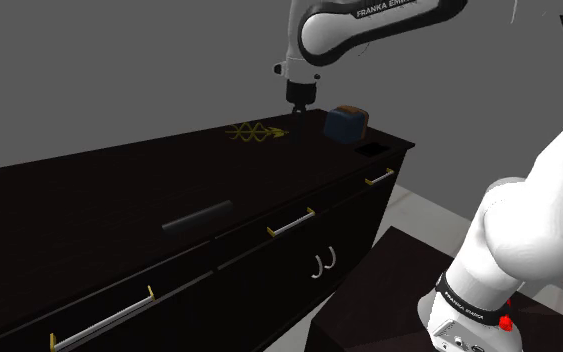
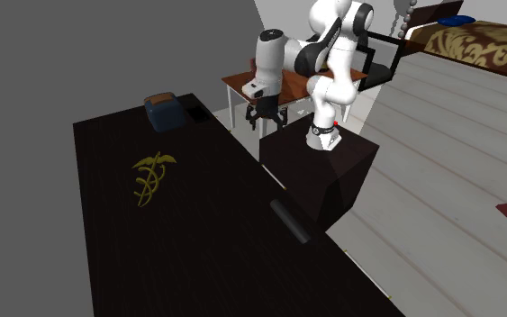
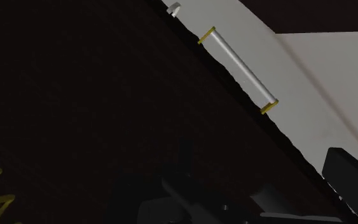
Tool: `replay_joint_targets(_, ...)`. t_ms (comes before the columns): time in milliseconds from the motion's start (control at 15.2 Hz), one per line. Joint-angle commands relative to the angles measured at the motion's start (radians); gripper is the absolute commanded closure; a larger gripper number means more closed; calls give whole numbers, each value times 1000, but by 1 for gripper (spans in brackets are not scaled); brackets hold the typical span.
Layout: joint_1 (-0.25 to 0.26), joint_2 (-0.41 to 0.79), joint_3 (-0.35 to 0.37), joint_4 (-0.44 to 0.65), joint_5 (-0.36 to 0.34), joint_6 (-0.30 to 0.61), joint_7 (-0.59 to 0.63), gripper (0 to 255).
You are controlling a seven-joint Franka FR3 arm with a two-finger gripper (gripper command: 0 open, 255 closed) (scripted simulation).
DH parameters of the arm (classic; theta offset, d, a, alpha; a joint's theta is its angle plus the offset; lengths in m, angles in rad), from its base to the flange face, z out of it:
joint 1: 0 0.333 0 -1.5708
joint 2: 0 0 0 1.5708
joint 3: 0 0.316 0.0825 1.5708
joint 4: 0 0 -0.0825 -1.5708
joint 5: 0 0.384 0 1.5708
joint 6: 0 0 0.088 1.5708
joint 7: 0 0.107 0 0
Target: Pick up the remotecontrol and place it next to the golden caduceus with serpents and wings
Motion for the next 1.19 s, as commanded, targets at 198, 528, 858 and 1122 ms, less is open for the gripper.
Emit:
replay_joint_targets(198, 37, 173, 25, 116, 21, 41, -102, 0)
replay_joint_targets(528, 68, 332, 61, 239, 31, 60, -194, 0)
replay_joint_targets(858, 100, 484, 102, 371, 28, 63, -276, 0)
replay_joint_targets(1122, 131, 602, 135, 483, 16, 56, -336, 0)
